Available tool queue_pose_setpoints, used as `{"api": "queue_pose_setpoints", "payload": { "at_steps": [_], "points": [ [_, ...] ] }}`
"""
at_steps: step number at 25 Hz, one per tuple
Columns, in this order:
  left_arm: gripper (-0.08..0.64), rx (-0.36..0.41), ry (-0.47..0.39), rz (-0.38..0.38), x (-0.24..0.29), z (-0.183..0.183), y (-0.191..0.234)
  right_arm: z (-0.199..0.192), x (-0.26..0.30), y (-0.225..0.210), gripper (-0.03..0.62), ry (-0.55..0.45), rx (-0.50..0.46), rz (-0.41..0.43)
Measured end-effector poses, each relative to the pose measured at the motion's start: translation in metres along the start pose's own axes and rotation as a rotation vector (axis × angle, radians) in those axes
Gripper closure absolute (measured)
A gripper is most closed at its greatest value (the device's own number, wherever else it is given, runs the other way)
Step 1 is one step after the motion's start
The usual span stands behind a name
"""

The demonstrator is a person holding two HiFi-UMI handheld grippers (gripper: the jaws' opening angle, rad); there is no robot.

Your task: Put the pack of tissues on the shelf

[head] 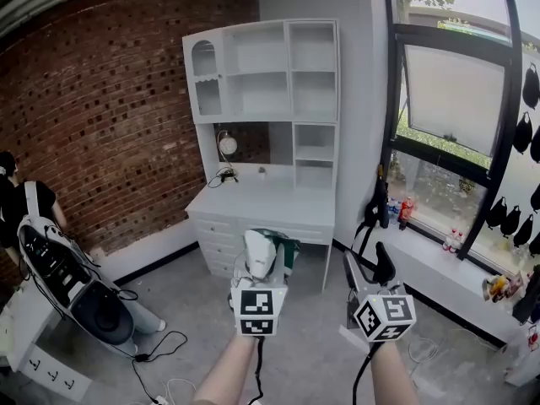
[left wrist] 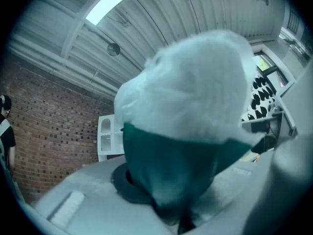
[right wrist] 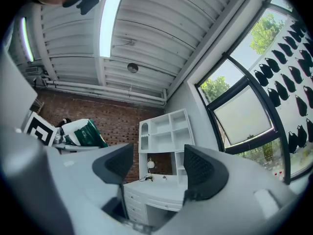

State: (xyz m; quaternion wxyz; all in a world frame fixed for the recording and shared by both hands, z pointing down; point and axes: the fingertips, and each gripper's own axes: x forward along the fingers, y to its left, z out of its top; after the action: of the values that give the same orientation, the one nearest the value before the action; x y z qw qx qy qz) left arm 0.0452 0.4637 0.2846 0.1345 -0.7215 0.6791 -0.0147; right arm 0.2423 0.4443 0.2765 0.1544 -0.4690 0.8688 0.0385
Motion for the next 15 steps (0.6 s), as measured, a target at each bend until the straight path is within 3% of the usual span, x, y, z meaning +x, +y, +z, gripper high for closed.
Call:
{"api": "queue_pose_setpoints", "payload": {
  "at_steps": [8,15],
  "points": [
    [0.449,-0.016,0.028,0.003,0.023,-0.03,0.026,-0.027,0.026,-0.002,0.276,0.028,0.024,0.003],
    [0.449,-0.033,0.005,-0.027,0.074,-0.039,0.067,-0.036,0.084,0.003,0.277,0.018,0.005,-0.015]
  ]
}}
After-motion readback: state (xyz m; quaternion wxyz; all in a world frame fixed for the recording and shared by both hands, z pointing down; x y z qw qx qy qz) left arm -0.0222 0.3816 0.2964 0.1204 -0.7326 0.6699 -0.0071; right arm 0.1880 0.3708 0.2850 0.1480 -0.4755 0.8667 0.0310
